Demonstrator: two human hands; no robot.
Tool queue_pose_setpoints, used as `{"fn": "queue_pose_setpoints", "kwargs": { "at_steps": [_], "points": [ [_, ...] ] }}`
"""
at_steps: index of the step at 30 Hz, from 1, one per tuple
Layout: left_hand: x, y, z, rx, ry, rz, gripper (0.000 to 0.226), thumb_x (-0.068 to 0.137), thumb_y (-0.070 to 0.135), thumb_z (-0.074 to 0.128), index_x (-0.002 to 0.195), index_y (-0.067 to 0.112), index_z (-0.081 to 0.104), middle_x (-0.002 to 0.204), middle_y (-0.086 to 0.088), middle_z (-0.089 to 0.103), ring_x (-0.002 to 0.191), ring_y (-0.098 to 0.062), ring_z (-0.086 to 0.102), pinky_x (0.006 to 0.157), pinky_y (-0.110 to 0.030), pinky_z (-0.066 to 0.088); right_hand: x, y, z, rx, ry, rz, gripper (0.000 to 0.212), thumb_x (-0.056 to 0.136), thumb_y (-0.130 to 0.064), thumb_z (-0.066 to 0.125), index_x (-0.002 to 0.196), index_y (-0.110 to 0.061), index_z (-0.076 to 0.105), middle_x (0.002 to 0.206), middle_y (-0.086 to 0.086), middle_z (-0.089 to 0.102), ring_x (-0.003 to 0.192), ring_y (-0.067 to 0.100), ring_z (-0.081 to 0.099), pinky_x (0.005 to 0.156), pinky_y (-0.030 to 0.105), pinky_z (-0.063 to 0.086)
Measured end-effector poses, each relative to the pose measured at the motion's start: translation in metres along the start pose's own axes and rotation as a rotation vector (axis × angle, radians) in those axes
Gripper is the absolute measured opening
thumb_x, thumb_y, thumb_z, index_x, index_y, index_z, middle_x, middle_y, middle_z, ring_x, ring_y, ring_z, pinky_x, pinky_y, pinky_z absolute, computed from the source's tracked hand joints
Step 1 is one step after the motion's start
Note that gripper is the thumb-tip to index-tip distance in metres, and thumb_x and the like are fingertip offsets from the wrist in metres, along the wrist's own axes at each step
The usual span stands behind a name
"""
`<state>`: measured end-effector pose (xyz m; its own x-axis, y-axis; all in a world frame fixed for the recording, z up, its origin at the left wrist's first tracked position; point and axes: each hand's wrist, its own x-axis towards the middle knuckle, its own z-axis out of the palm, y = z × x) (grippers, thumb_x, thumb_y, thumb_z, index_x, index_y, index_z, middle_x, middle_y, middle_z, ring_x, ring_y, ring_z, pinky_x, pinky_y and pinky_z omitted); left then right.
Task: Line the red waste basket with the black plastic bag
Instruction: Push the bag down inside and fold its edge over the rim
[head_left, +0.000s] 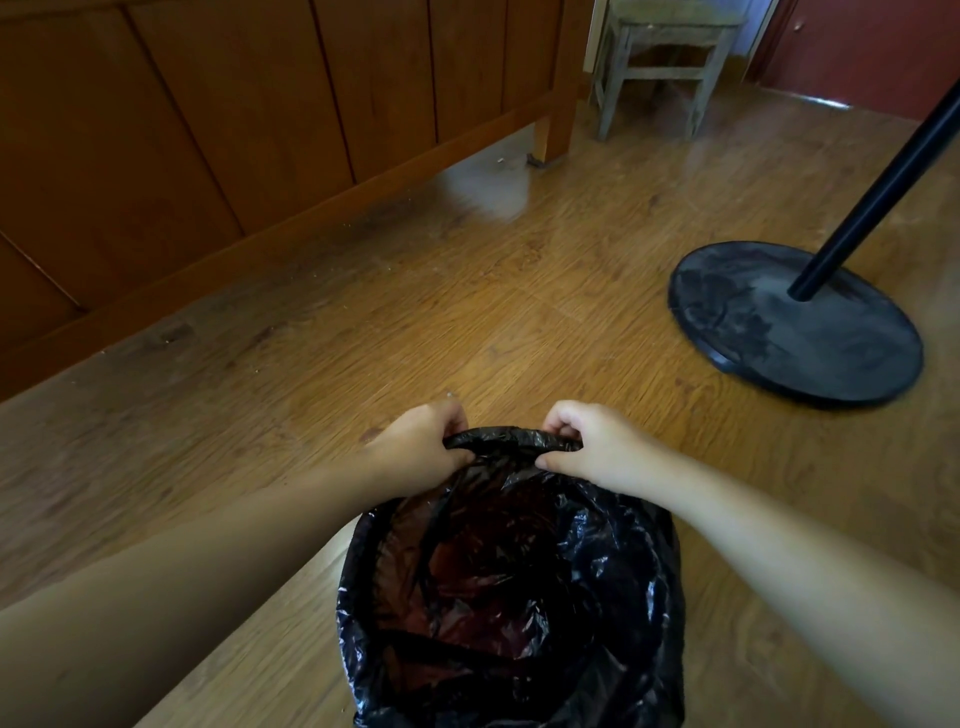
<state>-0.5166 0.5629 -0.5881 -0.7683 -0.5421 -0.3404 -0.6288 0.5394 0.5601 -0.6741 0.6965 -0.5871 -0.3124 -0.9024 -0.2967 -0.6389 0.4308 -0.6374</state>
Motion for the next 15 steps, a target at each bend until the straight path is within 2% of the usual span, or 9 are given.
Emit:
{"fn": "queue_pose_setpoints", "kwargs": {
  "at_steps": [3, 6, 9, 12, 15],
  "points": [
    [-0.002, -0.002, -0.001, -0.031, -0.005, -0.048, 0.016, 0.084, 0.025, 0.060, 0.081, 0.020, 0.045, 0.073, 0.004, 0.050, 0.063, -0.013, 0.046, 0.052, -0.028, 0.036, 0.002, 0.005, -0.003, 0.003, 0.028, 0.016, 0.023, 0.076, -0.035, 0.069, 0.089, -0.031, 0.050, 0.098, -0.010, 0.051, 0.095, 0.010, 0.050, 0.074, 0.026, 0.039],
    [-0.002, -0.003, -0.003, -0.040, -0.029, -0.097, 0.020, 0.086, 0.024, 0.057, 0.074, 0.023, 0.042, 0.073, 0.001, 0.049, 0.062, -0.014, 0.045, 0.051, -0.029, 0.035, 0.002, 0.009, -0.003, 0.016, 0.041, 0.025, 0.022, 0.076, -0.036, 0.068, 0.087, -0.032, 0.050, 0.097, -0.010, 0.052, 0.094, 0.009, 0.050, 0.072, 0.026, 0.038],
    [-0.003, -0.003, -0.006, -0.121, -0.087, -0.193, 0.018, 0.087, 0.020, 0.055, 0.074, 0.020, 0.042, 0.076, -0.003, 0.049, 0.065, -0.018, 0.045, 0.057, -0.030, 0.035, 0.001, 0.012, -0.007, 0.030, 0.083, 0.035, 0.020, 0.078, -0.035, 0.067, 0.088, -0.033, 0.050, 0.100, -0.010, 0.052, 0.096, 0.008, 0.048, 0.071, 0.026, 0.037],
    [-0.007, -0.001, -0.008, -0.193, -0.168, -0.256, 0.014, 0.086, 0.014, 0.056, 0.078, 0.016, 0.045, 0.084, -0.007, 0.048, 0.076, -0.022, 0.046, 0.065, -0.033, 0.036, 0.001, 0.015, -0.011, 0.003, 0.145, 0.045, 0.021, 0.079, -0.032, 0.066, 0.094, -0.033, 0.052, 0.110, -0.005, 0.054, 0.099, 0.008, 0.045, 0.077, 0.028, 0.036],
    [-0.011, 0.004, -0.012, -0.171, -0.274, -0.240, 0.016, 0.084, 0.022, 0.060, 0.093, 0.013, 0.050, 0.095, -0.009, 0.052, 0.085, -0.023, 0.051, 0.071, -0.035, 0.044, 0.001, 0.013, -0.008, -0.040, 0.133, 0.052, 0.024, 0.081, -0.031, 0.065, 0.103, -0.028, 0.055, 0.120, -0.003, 0.055, 0.107, 0.013, 0.049, 0.080, 0.028, 0.037]
  ]
}}
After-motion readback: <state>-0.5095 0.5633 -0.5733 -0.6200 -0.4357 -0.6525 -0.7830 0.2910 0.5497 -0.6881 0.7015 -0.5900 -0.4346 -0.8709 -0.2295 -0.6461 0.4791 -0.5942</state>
